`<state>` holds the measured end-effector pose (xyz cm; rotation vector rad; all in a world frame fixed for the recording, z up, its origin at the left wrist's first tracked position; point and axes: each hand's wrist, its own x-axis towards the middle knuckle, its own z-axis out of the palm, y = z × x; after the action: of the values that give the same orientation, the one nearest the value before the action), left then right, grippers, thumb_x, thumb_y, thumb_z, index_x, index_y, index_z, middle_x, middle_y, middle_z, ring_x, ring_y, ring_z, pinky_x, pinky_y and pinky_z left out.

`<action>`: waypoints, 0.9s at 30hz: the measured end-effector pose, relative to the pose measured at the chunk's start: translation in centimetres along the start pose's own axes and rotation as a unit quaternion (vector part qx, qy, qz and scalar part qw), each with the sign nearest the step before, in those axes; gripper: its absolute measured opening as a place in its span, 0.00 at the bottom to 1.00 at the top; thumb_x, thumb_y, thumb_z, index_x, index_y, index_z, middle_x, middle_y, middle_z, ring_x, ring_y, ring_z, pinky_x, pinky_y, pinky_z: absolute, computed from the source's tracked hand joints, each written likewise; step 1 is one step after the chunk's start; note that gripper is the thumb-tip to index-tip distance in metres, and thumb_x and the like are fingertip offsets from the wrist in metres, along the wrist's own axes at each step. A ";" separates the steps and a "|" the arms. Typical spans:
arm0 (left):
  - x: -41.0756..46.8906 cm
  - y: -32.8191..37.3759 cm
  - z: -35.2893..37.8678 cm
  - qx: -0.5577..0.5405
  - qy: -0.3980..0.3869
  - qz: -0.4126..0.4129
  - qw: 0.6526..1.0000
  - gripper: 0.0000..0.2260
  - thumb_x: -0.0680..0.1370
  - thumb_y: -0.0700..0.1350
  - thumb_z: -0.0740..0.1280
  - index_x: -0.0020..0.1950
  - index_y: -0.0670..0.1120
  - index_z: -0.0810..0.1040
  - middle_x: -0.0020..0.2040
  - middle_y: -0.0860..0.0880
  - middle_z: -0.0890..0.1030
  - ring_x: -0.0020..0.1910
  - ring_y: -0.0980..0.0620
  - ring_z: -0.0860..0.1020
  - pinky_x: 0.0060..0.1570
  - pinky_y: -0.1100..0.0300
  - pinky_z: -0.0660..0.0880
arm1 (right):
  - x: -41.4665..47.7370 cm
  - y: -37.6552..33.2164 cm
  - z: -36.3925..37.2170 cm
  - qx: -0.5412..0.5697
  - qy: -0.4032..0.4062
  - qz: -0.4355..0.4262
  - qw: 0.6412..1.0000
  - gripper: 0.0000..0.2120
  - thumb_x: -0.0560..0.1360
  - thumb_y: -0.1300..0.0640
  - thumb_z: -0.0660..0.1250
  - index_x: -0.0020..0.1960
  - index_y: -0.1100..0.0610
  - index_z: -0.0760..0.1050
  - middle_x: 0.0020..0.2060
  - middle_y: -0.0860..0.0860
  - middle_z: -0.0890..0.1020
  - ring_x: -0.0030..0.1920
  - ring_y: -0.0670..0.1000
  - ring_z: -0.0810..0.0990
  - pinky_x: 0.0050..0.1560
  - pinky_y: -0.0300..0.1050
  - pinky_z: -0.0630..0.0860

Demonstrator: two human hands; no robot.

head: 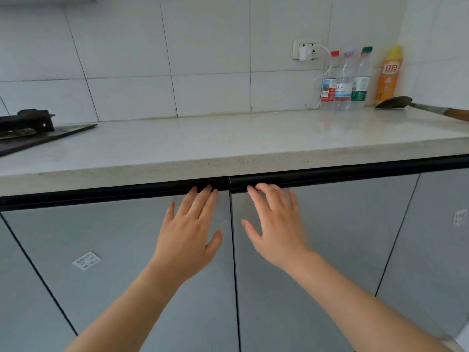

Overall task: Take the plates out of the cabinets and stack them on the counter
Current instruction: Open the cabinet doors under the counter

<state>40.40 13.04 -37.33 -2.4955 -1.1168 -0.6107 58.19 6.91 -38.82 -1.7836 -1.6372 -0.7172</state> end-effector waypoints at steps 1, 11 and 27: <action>0.0 -0.1 0.2 0.000 0.004 0.001 1.000 0.32 0.73 0.59 0.53 0.74 0.45 0.59 0.74 0.49 0.64 0.73 0.46 0.63 0.65 0.42 0.66 | 0.0 0.0 0.3 0.002 0.007 0.003 1.000 0.28 0.70 0.48 0.67 0.67 0.58 0.68 0.61 0.54 0.74 0.63 0.53 0.65 0.65 0.64 0.65; 0.0 -0.6 0.9 -0.061 0.022 0.024 0.998 0.31 0.74 0.60 0.51 0.75 0.46 0.58 0.75 0.50 0.62 0.75 0.46 0.59 0.69 0.45 0.58 | -0.3 -0.4 1.3 0.116 0.128 0.023 0.985 0.20 0.72 0.46 0.65 0.59 0.56 0.74 0.51 0.51 0.72 0.54 0.51 0.70 0.59 0.61 0.72; 0.1 2.6 -3.5 -0.633 -0.033 -0.014 0.773 0.14 0.79 0.53 0.59 0.64 0.63 0.70 0.58 0.64 0.78 0.59 0.64 0.75 0.59 0.57 0.73 | -4.6 -0.4 -3.5 0.136 0.106 0.012 0.985 0.21 0.72 0.44 0.66 0.61 0.55 0.75 0.56 0.47 0.72 0.59 0.47 0.73 0.64 0.30 0.64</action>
<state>41.61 9.82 -34.61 -3.5588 -0.8386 -1.7532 57.40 1.27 -39.84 -1.4786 -1.4902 -0.6155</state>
